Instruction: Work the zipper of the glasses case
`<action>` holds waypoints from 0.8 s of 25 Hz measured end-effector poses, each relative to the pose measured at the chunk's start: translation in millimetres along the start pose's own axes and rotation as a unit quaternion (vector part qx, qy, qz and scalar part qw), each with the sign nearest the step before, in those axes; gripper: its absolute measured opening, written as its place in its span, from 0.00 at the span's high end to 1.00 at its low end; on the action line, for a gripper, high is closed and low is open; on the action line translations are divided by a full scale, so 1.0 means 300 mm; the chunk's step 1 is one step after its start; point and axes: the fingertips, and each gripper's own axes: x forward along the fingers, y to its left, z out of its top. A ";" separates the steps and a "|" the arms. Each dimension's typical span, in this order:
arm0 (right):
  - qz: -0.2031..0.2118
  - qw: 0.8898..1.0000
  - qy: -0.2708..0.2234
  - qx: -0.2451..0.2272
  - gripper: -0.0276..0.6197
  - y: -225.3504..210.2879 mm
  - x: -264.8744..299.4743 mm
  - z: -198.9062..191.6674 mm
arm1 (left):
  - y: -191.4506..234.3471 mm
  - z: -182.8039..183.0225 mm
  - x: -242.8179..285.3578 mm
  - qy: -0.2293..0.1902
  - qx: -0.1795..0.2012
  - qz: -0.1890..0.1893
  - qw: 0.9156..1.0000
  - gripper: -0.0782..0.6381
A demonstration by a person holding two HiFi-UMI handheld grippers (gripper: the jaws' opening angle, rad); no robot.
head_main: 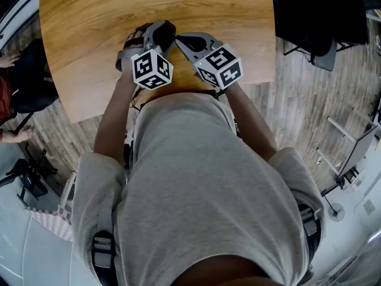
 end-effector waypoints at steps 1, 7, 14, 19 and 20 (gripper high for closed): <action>-0.001 1.000 -0.004 0.003 0.92 -0.006 -0.002 0.003 | 0.005 0.008 -0.003 -0.010 0.005 0.007 1.000 0.51; -0.010 1.000 -0.015 0.025 0.92 -0.065 -0.016 0.004 | 0.021 0.048 -0.057 -0.089 0.039 0.046 0.994 0.51; -0.004 0.999 -0.005 0.034 0.92 -0.065 0.002 -0.018 | 0.005 0.014 -0.043 -0.047 0.014 0.037 0.998 0.51; -0.004 0.999 -0.007 0.033 0.92 -0.055 -0.015 -0.011 | -0.007 0.003 -0.015 -0.033 -0.007 0.019 0.999 0.51; -0.005 1.000 -0.006 0.028 0.92 -0.054 -0.020 -0.008 | -0.010 0.004 -0.010 -0.033 -0.007 0.017 0.999 0.51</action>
